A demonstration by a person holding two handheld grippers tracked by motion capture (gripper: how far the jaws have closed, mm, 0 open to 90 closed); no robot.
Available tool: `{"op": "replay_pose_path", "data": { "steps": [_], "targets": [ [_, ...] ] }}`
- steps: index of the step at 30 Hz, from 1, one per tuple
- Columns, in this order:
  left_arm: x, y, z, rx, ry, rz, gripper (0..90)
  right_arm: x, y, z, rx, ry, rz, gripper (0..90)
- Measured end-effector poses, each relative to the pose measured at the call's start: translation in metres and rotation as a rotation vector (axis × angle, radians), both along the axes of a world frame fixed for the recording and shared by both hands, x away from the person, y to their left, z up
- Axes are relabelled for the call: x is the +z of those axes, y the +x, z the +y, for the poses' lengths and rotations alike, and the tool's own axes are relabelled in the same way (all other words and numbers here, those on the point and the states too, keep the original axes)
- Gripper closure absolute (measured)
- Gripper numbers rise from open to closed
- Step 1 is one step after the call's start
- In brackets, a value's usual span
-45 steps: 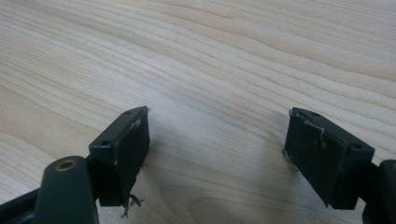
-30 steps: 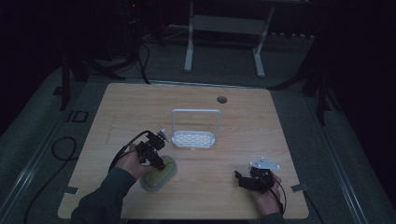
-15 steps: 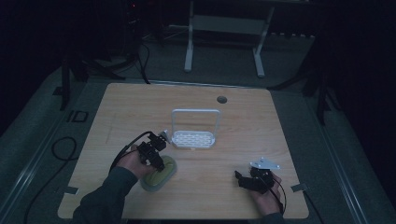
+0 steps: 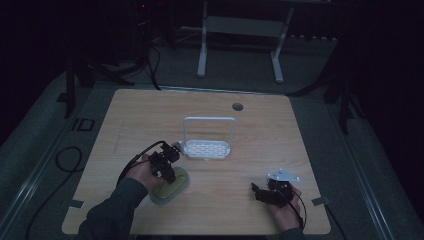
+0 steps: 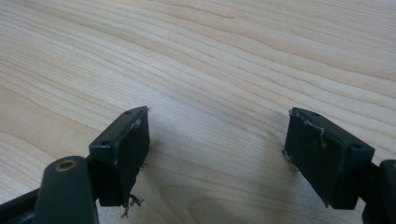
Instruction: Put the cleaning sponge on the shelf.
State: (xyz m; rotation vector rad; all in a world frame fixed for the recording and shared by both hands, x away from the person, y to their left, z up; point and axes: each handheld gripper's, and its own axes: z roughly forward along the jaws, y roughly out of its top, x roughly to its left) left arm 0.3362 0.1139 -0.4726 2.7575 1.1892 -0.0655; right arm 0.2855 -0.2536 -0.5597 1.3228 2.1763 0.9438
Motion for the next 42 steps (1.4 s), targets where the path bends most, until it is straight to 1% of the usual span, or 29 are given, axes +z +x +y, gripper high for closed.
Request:
{"op": "replay_pose_path", "data": {
  "steps": [7, 10, 15, 18, 21, 25, 33, 36, 39, 42],
  "targets": [
    [0.004, 0.000, -0.001, -0.022, -0.002, -0.013, 71.7, 0.000, 0.000, 0.000, 0.000, 0.000, 0.000, 21.7],
    [0.006, 0.001, -0.001, -0.033, -0.013, -0.008, 71.7, 0.000, 0.000, 0.000, 0.000, 0.000, 0.000, 21.7],
    [0.008, 0.002, -0.003, -0.048, -0.016, -0.002, 71.7, 0.000, 0.000, 0.000, 0.000, 0.000, 0.000, 21.7],
    [0.009, 0.003, -0.004, -0.049, -0.034, -0.018, 71.8, 0.000, 0.000, 0.000, 0.000, 0.000, 0.000, 21.7],
    [0.012, 0.004, -0.005, -0.060, -0.035, -0.020, 71.8, 0.000, 0.000, 0.000, 0.000, 0.000, 0.000, 21.7],
    [0.016, 0.006, -0.005, -0.068, -0.042, -0.038, 71.8, 0.000, 0.000, 0.000, 0.000, 0.000, 0.001, 21.7],
    [0.020, 0.009, -0.006, -0.084, -0.048, -0.050, 71.8, 0.000, 0.000, 0.000, 0.000, 0.000, 0.000, 21.7],
    [0.021, 0.011, -0.006, -0.086, -0.057, -0.047, 71.8, 0.000, 0.000, 0.000, 0.000, 0.000, 0.001, 21.7],
    [0.023, 0.012, -0.006, -0.090, -0.063, -0.058, 71.7, 0.000, 0.000, 0.000, 0.000, 0.000, 0.000, 21.7],
    [0.026, 0.013, -0.007, -0.098, -0.070, -0.076, 71.8, 0.000, 0.000, 0.000, 0.000, 0.000, 0.000, 21.7]
  ]
}}
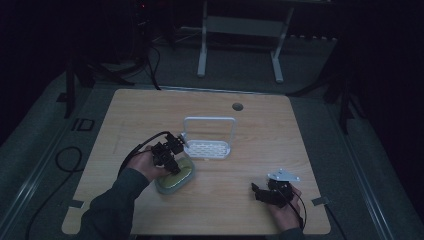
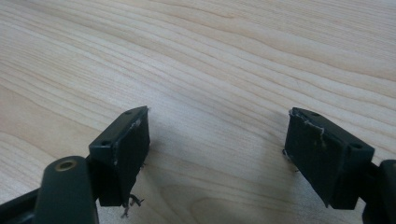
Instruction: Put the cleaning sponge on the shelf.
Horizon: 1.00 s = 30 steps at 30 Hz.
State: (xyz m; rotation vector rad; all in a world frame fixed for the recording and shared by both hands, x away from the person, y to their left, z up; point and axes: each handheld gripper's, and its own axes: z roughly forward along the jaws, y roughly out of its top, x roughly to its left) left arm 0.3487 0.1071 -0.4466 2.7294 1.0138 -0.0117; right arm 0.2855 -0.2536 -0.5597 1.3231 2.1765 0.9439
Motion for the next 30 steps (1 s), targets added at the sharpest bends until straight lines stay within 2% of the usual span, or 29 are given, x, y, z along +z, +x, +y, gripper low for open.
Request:
{"op": "replay_pose_path", "data": {
  "steps": [15, 16, 23, 30],
  "targets": [
    [0.005, 0.004, -0.005, -0.044, -0.006, -0.043, 71.7, 0.000, 0.000, 0.000, 0.000, 0.000, 0.000, 21.7],
    [0.006, 0.004, -0.006, -0.052, -0.011, -0.060, 71.7, 0.000, 0.000, 0.000, 0.000, 0.000, 0.000, 21.7],
    [0.008, 0.005, -0.011, -0.086, -0.017, -0.093, 71.8, 0.000, 0.000, 0.000, -0.001, 0.001, 0.000, 21.7],
    [0.009, 0.007, -0.015, -0.102, -0.030, -0.109, 71.8, 0.000, 0.000, 0.000, -0.001, 0.001, 0.000, 21.7]
  ]
}}
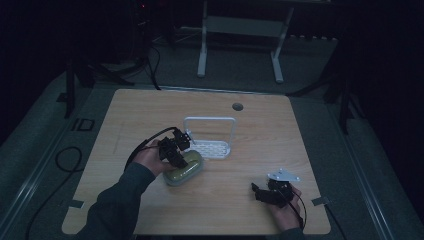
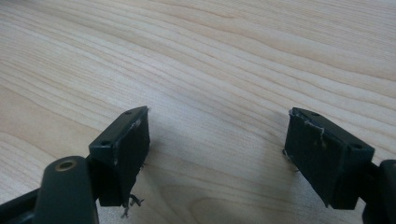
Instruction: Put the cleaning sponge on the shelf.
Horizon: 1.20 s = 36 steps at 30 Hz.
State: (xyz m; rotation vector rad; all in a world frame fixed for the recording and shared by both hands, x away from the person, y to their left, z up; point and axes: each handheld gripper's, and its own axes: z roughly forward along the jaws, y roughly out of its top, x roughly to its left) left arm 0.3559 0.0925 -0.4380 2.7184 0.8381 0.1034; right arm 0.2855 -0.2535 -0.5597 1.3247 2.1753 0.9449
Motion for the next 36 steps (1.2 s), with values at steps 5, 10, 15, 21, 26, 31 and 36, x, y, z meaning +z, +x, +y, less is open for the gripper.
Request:
{"op": "replay_pose_path", "data": {
  "steps": [5, 10, 15, 21, 26, 31, 36],
  "targets": [
    [0.003, 0.003, -0.005, -0.018, -0.002, -0.015, 71.8, 0.000, 0.000, 0.000, 0.001, 0.000, 0.000, 21.7],
    [0.005, 0.004, -0.008, -0.031, -0.004, -0.031, 71.8, 0.000, 0.000, 0.000, 0.001, -0.001, 0.000, 21.7],
    [0.007, 0.006, -0.011, -0.040, -0.009, -0.039, 71.8, 0.000, 0.000, 0.000, 0.003, -0.002, -0.003, 21.7],
    [0.009, 0.009, -0.011, -0.042, -0.025, -0.061, 71.8, 0.000, 0.000, 0.000, 0.002, -0.001, -0.001, 21.7],
    [0.012, 0.013, -0.014, -0.072, -0.010, -0.086, 71.7, 0.000, 0.000, 0.000, 0.002, -0.001, -0.001, 21.7],
    [0.014, 0.014, -0.019, -0.100, 0.004, -0.094, 71.8, 0.000, 0.000, 0.000, 0.001, -0.001, -0.002, 21.7],
    [0.012, 0.017, -0.024, -0.122, 0.015, -0.092, 71.7, 0.000, 0.000, 0.000, 0.001, -0.001, -0.002, 21.7]
  ]
}}
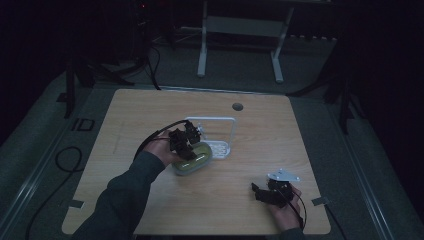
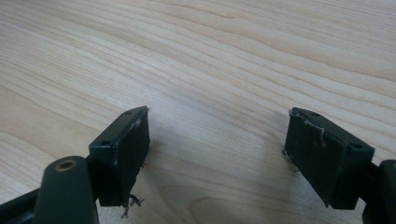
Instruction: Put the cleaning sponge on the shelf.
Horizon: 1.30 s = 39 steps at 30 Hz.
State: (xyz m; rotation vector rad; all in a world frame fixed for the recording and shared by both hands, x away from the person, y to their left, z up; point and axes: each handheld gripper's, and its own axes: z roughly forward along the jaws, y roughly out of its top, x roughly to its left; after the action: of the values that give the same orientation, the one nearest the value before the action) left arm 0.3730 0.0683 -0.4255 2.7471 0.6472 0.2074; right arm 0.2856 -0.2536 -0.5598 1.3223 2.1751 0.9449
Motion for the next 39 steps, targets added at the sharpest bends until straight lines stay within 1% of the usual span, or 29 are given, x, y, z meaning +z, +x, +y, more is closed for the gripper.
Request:
{"op": "replay_pose_path", "data": {
  "steps": [6, 9, 11, 13, 16, 22, 24, 29, 31, 34, 37, 39],
  "targets": [
    [0.002, 0.003, -0.003, -0.038, 0.003, -0.001, 71.7, 0.000, 0.000, 0.000, 0.000, 0.000, 0.000, 21.7],
    [0.002, 0.003, -0.003, -0.044, 0.004, -0.002, 71.7, 0.000, 0.000, 0.000, 0.000, 0.000, 0.000, 21.7],
    [0.002, 0.005, -0.003, -0.063, -0.001, -0.006, 71.7, 0.000, 0.000, 0.000, 0.000, 0.000, 0.000, 21.7],
    [0.002, 0.005, -0.002, -0.079, 0.004, -0.015, 71.7, 0.000, 0.000, 0.000, 0.000, 0.000, 0.000, 21.7],
    [0.002, 0.005, 0.000, -0.094, 0.003, -0.023, 71.7, 0.000, 0.000, 0.000, 0.000, 0.000, 0.000, 21.7],
    [0.002, 0.010, 0.002, -0.107, -0.017, -0.008, 71.7, 0.000, 0.000, 0.000, -0.001, 0.000, 0.002, 21.7],
    [0.003, 0.011, 0.001, -0.121, 0.001, -0.011, 71.6, 0.000, 0.000, 0.000, -0.001, 0.000, 0.001, 21.7],
    [0.007, 0.013, -0.003, -0.138, 0.009, -0.015, 71.6, 0.000, 0.000, 0.000, 0.000, 0.000, 0.000, 21.7],
    [0.008, 0.015, -0.004, -0.148, 0.003, -0.011, 71.6, 0.000, 0.000, 0.000, 0.000, 0.000, 0.000, 21.7],
    [0.010, 0.018, -0.007, -0.155, 0.019, -0.016, 71.6, 0.000, 0.000, 0.000, 0.000, 0.000, 0.001, 21.7],
    [0.013, 0.021, -0.008, -0.173, 0.021, -0.023, 71.6, 0.000, 0.000, 0.000, -0.001, 0.001, 0.001, 21.7],
    [0.013, 0.022, -0.009, -0.187, 0.011, -0.030, 71.6, 0.000, 0.000, 0.000, 0.000, 0.000, 0.000, 21.7]
  ]
}}
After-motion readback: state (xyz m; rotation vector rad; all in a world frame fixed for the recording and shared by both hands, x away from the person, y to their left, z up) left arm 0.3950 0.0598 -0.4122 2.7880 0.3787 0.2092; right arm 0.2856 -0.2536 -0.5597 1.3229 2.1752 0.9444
